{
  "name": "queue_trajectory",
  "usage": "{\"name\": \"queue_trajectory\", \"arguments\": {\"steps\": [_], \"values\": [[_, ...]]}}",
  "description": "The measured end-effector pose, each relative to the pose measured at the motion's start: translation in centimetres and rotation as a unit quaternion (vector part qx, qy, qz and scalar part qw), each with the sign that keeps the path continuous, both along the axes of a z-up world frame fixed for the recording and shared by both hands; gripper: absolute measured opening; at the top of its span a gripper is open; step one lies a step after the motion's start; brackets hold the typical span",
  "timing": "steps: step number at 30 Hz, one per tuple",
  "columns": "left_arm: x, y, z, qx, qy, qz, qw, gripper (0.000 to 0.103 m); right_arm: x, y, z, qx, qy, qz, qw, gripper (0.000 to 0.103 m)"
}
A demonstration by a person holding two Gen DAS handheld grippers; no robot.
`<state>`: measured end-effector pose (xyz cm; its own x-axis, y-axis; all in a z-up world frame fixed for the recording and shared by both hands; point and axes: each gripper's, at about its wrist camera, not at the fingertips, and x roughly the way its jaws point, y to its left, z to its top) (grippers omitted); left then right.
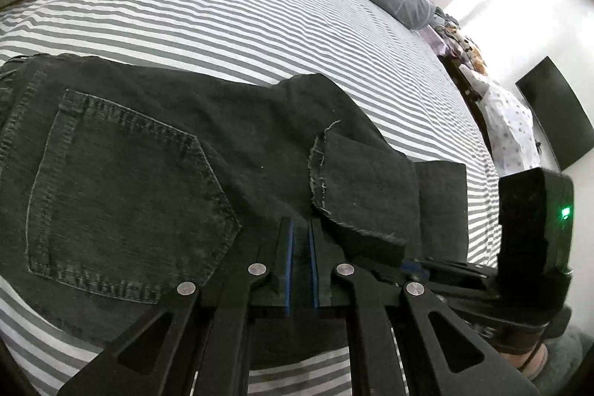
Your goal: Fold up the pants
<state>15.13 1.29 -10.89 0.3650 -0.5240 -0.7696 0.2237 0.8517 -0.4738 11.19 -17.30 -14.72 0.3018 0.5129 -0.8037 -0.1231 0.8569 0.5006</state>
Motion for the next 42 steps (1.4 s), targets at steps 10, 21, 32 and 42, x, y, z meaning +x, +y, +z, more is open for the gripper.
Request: {"name": "queue_trajectory", "arguments": {"steps": [10, 21, 32, 42], "values": [[-1.1, -1.2, 2.5, -0.002, -0.044, -0.012, 0.9990, 0.009, -4.2, -6.5, 5.2, -0.105, -0.051, -0.053, 0.992, 0.052], [-2.1, -8.2, -1.5, 0.074, -0.013, -0.099, 0.9922, 0.009, -6.4, -11.2, 0.3, -0.157, 0.018, -0.081, 0.984, 0.051], [-2.8, -7.8, 0.2, 0.073, -0.057, -0.093, 0.9913, 0.009, -6.2, -14.3, 1.7, -0.147, 0.011, -0.094, 0.985, 0.051], [-2.1, -10.8, -0.7, 0.083, -0.067, -0.118, 0.9873, 0.010, 1.5, -17.1, 3.1, -0.205, -0.032, -0.134, 0.969, 0.051]]}}
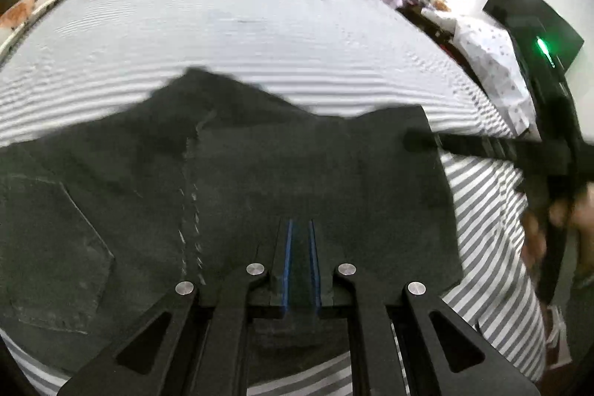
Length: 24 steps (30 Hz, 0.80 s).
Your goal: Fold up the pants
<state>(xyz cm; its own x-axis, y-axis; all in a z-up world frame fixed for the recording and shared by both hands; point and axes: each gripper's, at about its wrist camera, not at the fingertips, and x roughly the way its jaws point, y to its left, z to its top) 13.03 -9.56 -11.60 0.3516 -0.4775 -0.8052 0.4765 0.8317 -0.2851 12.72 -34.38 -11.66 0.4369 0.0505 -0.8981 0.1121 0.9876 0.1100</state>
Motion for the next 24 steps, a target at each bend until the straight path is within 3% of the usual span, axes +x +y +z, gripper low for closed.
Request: {"name": "queue_trajectory", "arguments": {"steps": [3, 6, 10, 11, 18, 24], "values": [[-0.5, 0.4, -2.0, 0.013, 0.027, -0.003, 0.9995, 0.010, 1.3, -1.0, -1.9, 0.000, 0.022, -0.003, 1.000, 0.052], [-0.6, 1.0, -2.3, -0.001, 0.024, -0.005, 0.9997, 0.010, 1.2, -1.4, -3.0, -0.008, 0.025, 0.002, 1.000, 0.052], [-0.2, 1.2, -2.8, -0.012, 0.035, 0.002, 0.9993, 0.010, 0.7, -1.4, -2.4, -0.018, 0.024, 0.000, 1.000, 0.053], [-0.3, 1.2, -2.7, -0.012, 0.033, 0.002, 0.9994, 0.010, 1.3, 0.6, -2.2, -0.021, 0.022, 0.001, 1.000, 0.053], [-1.0, 1.1, -2.6, -0.009, 0.027, 0.009, 0.9996, 0.010, -2.9, 2.7, -1.5, -0.025, 0.019, 0.005, 0.999, 0.057], [-1.4, 4.3, -1.0, -0.007, 0.033, 0.048, 0.9983, 0.010, -6.3, 4.3, -2.3, -0.054, 0.019, 0.012, 0.998, 0.059]]}}
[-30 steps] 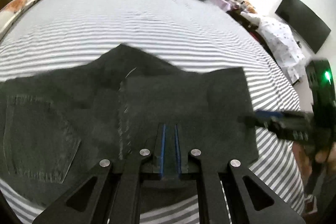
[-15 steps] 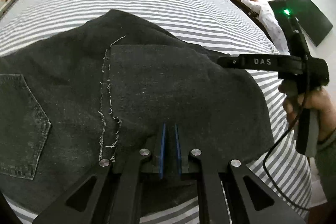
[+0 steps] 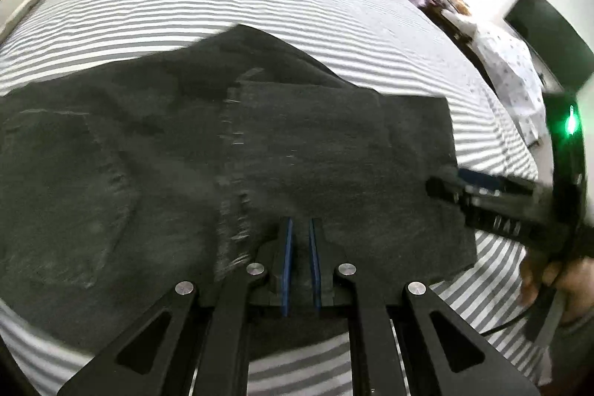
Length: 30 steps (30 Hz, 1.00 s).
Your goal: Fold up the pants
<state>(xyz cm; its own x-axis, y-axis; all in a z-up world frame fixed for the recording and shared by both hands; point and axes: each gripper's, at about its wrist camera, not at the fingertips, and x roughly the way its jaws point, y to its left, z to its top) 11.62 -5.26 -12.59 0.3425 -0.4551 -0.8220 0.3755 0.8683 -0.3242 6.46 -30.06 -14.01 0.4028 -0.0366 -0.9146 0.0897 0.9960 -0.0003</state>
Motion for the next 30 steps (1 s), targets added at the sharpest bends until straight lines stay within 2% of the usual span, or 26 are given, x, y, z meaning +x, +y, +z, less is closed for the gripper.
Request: {"name": "queue_trajectory", "arguments": {"steps": [7, 9, 13, 17, 22, 30], "values": [[0.2, 7.2, 2.9, -0.033, -0.003, 0.090, 0.9954, 0.014, -1.6, 2.0, 0.1, -0.036, -0.005, 0.015, 0.999, 0.064], [0.2, 10.5, 3.6, -0.045, -0.001, 0.129, 0.9906, 0.015, -1.7, 2.6, 0.1, -0.050, -0.004, 0.023, 0.998, 0.066], [0.3, 16.5, 4.2, -0.062, 0.003, 0.191, 0.9797, 0.016, -1.3, 2.8, 0.7, -0.038, -0.003, 0.013, 0.999, 0.068], [0.1, 22.6, 3.8, -0.103, 0.029, 0.265, 0.9584, 0.017, -2.2, 3.0, 2.6, 0.009, -0.028, 0.011, 1.000, 0.068], [0.5, 27.9, 1.4, -0.148, 0.071, 0.324, 0.9316, 0.017, -2.5, 5.0, 3.7, 0.021, -0.036, 0.030, 0.999, 0.069], [1.5, 30.6, -2.8, -0.234, 0.121, 0.369, 0.8913, 0.017, -2.2, 6.4, 3.1, 0.075, -0.007, 0.015, 0.997, 0.070]]}}
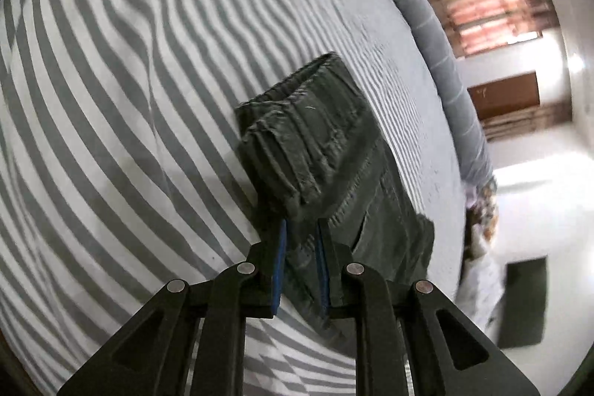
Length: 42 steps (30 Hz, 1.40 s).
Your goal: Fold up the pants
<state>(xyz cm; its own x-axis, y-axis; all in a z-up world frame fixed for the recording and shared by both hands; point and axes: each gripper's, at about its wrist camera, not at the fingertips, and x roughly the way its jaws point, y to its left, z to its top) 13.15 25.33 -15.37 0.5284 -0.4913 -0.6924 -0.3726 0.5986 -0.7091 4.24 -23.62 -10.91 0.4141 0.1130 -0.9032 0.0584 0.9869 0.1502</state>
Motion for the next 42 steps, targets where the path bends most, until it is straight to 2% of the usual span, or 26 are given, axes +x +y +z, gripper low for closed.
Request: {"name": "queue_trajectory", "arguments": {"steps": [5, 7, 9, 12, 21, 28, 31, 33, 35, 37, 42], "values": [[0.1, 1.4, -1.5, -0.036, -0.004, 0.029, 0.9989, 0.017, 0.2, 1.2, -0.3, 0.004, 0.010, 0.002, 1.000, 0.070], [-0.2, 1.9, -2.1, -0.054, -0.002, 0.037, 0.9979, 0.024, 0.4, 1.8, -0.4, -0.003, 0.011, 0.007, 1.000, 0.070], [-0.4, 2.4, -2.6, -0.055, 0.006, 0.046, 0.9974, 0.040, 0.5, 2.2, -0.6, -0.003, 0.013, 0.012, 1.000, 0.070], [-0.1, 2.7, -3.1, -0.067, 0.006, 0.049, 0.9965, 0.040, 0.6, 2.6, -0.9, -0.001, 0.017, 0.017, 1.000, 0.071], [3.0, 3.2, -3.6, -0.071, -0.009, 0.034, 0.9969, 0.040, 0.9, 2.8, -1.7, -0.003, 0.031, 0.017, 0.999, 0.071], [4.8, 3.7, -4.6, -0.094, -0.030, 0.043, 0.9942, 0.043, 1.3, 3.2, -1.8, -0.012, 0.034, 0.022, 0.999, 0.071], [5.0, 3.3, -4.0, -0.076, -0.032, 0.046, 0.9955, 0.042, 1.5, 3.5, -1.8, -0.010, 0.032, 0.021, 0.999, 0.071], [5.0, 2.7, -3.2, -0.040, -0.037, 0.034, 0.9979, 0.029, 1.5, 3.6, -1.7, -0.004, 0.029, 0.020, 0.999, 0.071], [5.0, 2.3, -2.4, -0.021, -0.042, 0.030, 0.9984, 0.025, 1.5, 3.6, -1.5, -0.002, 0.026, 0.021, 0.999, 0.071], [4.8, 2.0, -1.5, -0.005, -0.046, 0.029, 0.9985, 0.023, 1.3, 3.5, -1.4, 0.000, 0.023, 0.021, 1.000, 0.071], [4.6, -0.1, 3.0, 0.028, -0.082, 0.008, 0.9962, 0.021, 0.7, 2.4, -0.7, 0.019, 0.010, 0.009, 1.000, 0.071]]}}
